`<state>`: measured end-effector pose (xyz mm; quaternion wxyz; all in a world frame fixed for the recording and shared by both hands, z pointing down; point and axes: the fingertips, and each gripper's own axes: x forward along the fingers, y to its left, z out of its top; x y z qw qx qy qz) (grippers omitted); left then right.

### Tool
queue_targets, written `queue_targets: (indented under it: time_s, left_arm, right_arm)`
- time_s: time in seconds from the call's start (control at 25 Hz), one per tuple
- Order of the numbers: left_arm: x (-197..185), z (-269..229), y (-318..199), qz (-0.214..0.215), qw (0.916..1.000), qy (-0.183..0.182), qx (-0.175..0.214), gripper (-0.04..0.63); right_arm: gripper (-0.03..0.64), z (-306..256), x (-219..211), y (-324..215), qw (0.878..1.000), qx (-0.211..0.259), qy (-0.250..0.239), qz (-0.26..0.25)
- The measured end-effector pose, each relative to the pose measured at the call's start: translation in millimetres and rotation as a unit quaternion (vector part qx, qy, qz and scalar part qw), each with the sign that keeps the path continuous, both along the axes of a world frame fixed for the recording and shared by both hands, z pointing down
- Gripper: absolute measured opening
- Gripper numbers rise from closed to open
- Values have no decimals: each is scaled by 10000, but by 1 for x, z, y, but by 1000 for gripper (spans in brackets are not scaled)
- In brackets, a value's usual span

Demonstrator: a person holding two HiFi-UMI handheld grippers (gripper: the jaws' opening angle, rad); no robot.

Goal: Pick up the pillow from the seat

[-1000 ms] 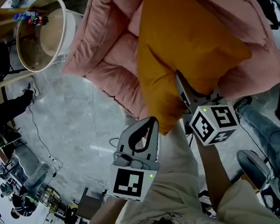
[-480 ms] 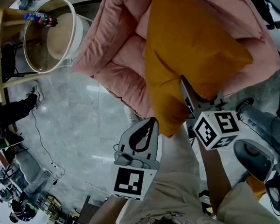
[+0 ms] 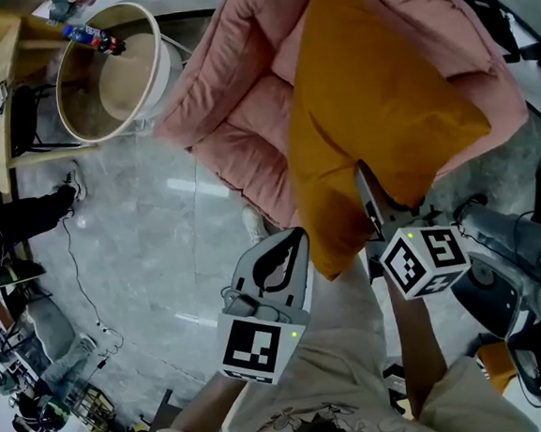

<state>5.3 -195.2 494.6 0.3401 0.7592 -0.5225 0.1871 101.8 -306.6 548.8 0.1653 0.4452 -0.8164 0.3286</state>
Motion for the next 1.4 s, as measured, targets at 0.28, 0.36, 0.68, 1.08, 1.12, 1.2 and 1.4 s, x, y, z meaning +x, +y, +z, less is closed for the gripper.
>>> queue_targets:
  time_s: [0.28, 0.36, 0.68, 1.08, 1.12, 1.2, 1.4]
  left_arm:
    - [-9, -16, 21, 178, 9998, 45, 121, 5]
    - [-8, -18, 25, 431, 9983, -5, 390, 5]
    - [-18, -48, 63, 690, 9950, 79, 714, 5]
    - [-53, -87, 77, 702, 9918, 313, 1022, 5]
    - [-56, -89, 78, 739, 9912, 333, 1050, 5]
    - [-62, -95, 79, 810, 9897, 374, 1119, 5]
    - [-72, -113, 86, 938, 9852, 536, 1334, 5]
  right_arm:
    - [255, -28, -8, 28, 9999, 108, -9, 101]
    - [255, -35, -7, 34, 9998, 159, -19, 134]
    - [256, -74, -9, 80, 9986, 410, 75, 328]
    - [262, -132, -22, 116, 9954, 676, 126, 663]
    - [262, -137, -23, 119, 9949, 695, 132, 715]
    - [264, -147, -25, 126, 9937, 734, 148, 829]
    - [265, -168, -29, 145, 9898, 880, 211, 1096]
